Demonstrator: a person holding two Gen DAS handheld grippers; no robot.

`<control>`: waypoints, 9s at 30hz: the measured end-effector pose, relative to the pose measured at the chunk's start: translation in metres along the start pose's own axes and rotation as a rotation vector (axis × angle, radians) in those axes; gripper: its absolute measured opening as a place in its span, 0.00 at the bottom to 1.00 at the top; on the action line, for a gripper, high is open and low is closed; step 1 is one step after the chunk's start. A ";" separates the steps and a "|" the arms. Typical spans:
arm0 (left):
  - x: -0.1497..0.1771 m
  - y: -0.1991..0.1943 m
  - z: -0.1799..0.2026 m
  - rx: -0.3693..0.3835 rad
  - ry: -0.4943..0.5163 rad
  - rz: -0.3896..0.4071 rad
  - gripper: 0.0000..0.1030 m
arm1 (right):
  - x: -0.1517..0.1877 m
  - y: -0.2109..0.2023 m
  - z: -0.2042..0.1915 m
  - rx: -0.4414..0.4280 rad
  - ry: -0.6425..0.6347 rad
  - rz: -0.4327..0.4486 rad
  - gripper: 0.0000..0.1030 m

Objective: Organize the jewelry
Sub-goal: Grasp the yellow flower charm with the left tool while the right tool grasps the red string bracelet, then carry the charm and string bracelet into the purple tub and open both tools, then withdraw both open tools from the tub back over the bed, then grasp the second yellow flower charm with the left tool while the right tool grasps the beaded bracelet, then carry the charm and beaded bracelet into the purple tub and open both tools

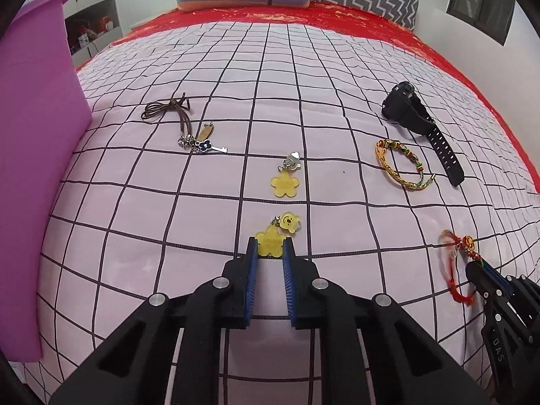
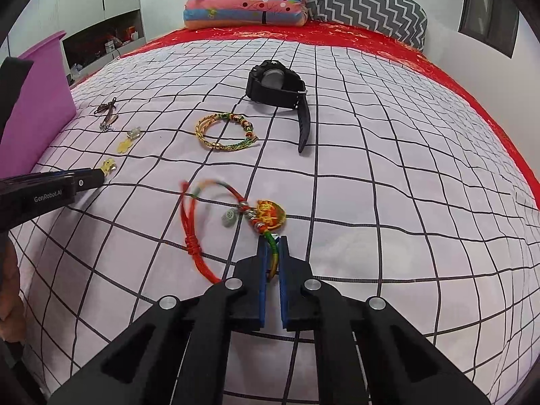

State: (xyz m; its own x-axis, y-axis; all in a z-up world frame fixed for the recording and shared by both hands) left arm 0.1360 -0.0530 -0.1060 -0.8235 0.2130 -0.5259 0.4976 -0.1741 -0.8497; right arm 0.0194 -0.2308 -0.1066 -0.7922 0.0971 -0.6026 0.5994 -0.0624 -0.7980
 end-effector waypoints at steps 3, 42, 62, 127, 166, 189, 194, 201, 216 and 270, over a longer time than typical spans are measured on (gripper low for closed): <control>0.002 -0.004 -0.003 0.023 -0.013 -0.006 0.14 | 0.000 -0.003 0.004 -0.021 0.029 -0.003 0.06; 0.016 -0.181 -0.050 0.046 -0.020 0.161 0.14 | -0.052 -0.136 -0.075 -0.207 0.003 0.179 0.06; -0.019 -0.274 -0.186 -0.102 -0.153 0.348 0.14 | -0.144 -0.200 -0.250 -0.482 -0.229 0.334 0.06; 0.010 -0.241 -0.289 -0.324 -0.422 0.138 0.89 | -0.163 -0.155 -0.333 -0.561 -0.272 0.154 0.49; 0.001 -0.139 -0.021 -0.069 -0.031 0.140 0.94 | -0.047 -0.085 -0.020 -0.221 0.114 0.095 0.55; -0.035 -0.005 -0.011 -0.110 -0.032 0.026 0.94 | -0.080 0.031 -0.019 -0.158 0.046 -0.008 0.61; -0.042 0.012 -0.010 -0.119 -0.040 0.017 0.94 | -0.085 0.050 -0.020 -0.141 0.013 -0.024 0.61; -0.044 0.027 -0.008 -0.119 -0.045 -0.006 0.94 | -0.090 0.064 -0.019 -0.137 -0.001 -0.033 0.61; -0.049 0.044 -0.008 -0.141 -0.070 -0.003 0.94 | -0.096 0.079 -0.024 -0.080 -0.070 -0.024 0.61; 0.017 -0.164 -0.066 0.078 -0.085 0.133 0.19 | -0.060 -0.114 -0.096 -0.324 0.007 0.089 0.08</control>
State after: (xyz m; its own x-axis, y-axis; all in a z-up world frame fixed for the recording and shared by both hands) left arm 0.0577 0.0424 0.0222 -0.7733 0.1019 -0.6258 0.5838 -0.2705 -0.7655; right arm 0.0098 -0.1345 0.0210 -0.7349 0.1120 -0.6688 0.6725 0.2476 -0.6975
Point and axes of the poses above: each gripper's, at about its wrist camera, not at the fingertips, and y roughly the way its jaws point, z to its right, x to its underside, the point moved 1 cm from there along y, roughly the way its jaws point, and after that the axes turned 2 degrees about -x, right-handed, at the moved point
